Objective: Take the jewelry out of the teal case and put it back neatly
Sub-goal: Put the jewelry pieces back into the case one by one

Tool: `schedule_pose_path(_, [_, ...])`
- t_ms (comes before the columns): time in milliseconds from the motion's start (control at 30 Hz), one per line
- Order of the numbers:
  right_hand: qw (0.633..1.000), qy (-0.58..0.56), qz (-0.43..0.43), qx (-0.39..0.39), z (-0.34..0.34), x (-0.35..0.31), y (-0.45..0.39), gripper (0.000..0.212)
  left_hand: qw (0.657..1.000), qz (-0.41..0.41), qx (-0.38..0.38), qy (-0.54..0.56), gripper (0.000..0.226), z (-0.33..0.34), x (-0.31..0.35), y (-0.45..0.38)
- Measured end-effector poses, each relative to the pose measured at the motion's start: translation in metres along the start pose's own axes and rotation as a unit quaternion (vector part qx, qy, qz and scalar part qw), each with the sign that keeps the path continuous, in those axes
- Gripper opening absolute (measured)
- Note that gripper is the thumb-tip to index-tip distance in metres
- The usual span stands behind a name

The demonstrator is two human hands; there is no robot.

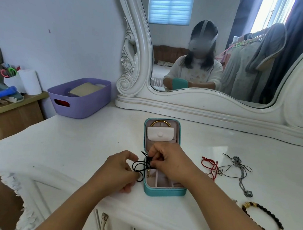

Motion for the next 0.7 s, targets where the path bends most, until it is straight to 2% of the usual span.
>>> schedule_pose_path(100, [1.0,-0.03,0.003,0.002,0.0,0.001,0.001,0.017,0.994,0.032,0.092,0.046,0.012,-0.003,0.006,-0.005])
schedule_pose_path(200, [0.999,-0.032,-0.001,-0.007,-0.001,0.001,0.002,0.023,0.983,0.115,0.14,0.042,0.017,0.0,0.021,-0.009])
schedule_pose_path(367, [0.999,0.021,-0.031,-0.026,-0.009,-0.003,0.004,0.022,0.964,0.215,0.136,-0.084,0.017,0.011,0.029,-0.015])
schedule_pose_path(567, [0.992,-0.007,0.004,-0.129,-0.018,-0.004,0.006,0.028,0.953,0.241,0.097,-0.154,0.014,0.015,0.02,-0.021])
schedule_pose_path(633, [0.993,-0.016,0.005,-0.115,-0.018,-0.002,0.004,0.024,0.955,0.244,0.066,-0.159,0.026,0.015,0.018,-0.02])
schedule_pose_path(700, [0.997,-0.04,-0.001,-0.063,-0.017,0.0,0.002,0.014,0.956,0.249,0.043,-0.15,0.04,0.015,0.016,-0.018])
Point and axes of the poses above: each hand's wrist, its own y-axis away from the middle knuckle, its own z-axis out of the palm, x = y × z, the point moved 3 cm from there along -y, towards the middle knuckle, and after that the axes turned 6 degrees about -y, right-handed, at the moved point
